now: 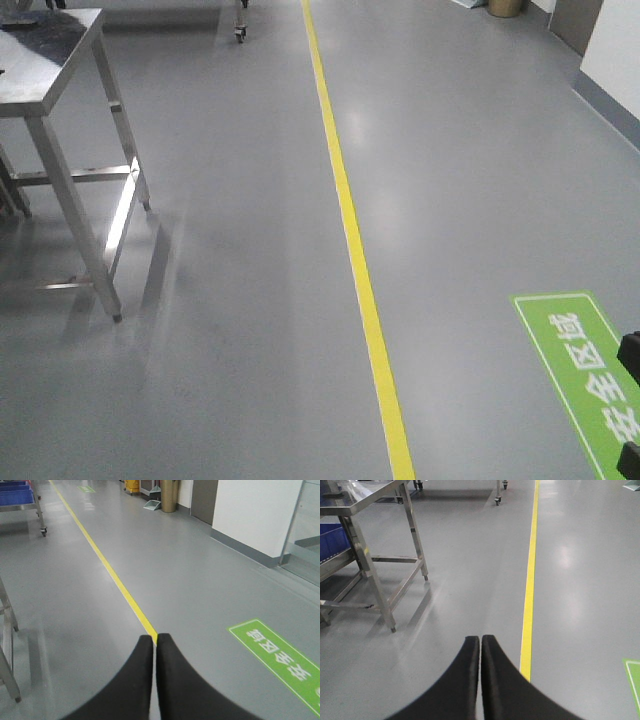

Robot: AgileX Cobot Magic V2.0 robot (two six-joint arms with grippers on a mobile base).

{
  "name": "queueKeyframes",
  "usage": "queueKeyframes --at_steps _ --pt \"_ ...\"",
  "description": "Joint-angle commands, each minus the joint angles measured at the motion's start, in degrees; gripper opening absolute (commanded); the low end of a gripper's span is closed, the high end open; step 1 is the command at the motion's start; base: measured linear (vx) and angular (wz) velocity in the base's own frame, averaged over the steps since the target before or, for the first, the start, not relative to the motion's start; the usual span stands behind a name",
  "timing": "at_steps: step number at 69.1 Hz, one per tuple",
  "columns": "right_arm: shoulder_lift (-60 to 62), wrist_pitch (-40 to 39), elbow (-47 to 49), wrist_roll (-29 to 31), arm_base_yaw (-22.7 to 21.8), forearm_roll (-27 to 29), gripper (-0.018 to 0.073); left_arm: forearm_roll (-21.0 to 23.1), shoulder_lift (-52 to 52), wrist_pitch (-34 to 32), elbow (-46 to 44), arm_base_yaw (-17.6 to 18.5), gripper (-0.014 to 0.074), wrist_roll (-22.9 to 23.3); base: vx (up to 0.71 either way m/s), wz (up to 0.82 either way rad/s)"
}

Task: Move and align brake pads A on conveyor
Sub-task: 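Drive the base along the yellow floor line toward the steel table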

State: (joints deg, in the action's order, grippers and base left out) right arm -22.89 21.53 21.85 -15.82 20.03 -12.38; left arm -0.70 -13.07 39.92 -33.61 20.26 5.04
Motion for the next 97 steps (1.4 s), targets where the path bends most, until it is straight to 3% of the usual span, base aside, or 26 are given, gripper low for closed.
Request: queueKeyframes --at_steps 1,97 --pt "-0.3 -4.4 1.5 0.3 0.0 -0.8 -0.0008 0.2 -0.9 -4.3 -1.3 0.4 -0.0006 0.0 0.63 0.05" --pt "-0.3 -4.3 1.5 0.3 0.0 -0.8 -0.0008 0.2 -0.9 -4.3 -1.3 0.4 -0.0006 0.0 0.60 0.01"
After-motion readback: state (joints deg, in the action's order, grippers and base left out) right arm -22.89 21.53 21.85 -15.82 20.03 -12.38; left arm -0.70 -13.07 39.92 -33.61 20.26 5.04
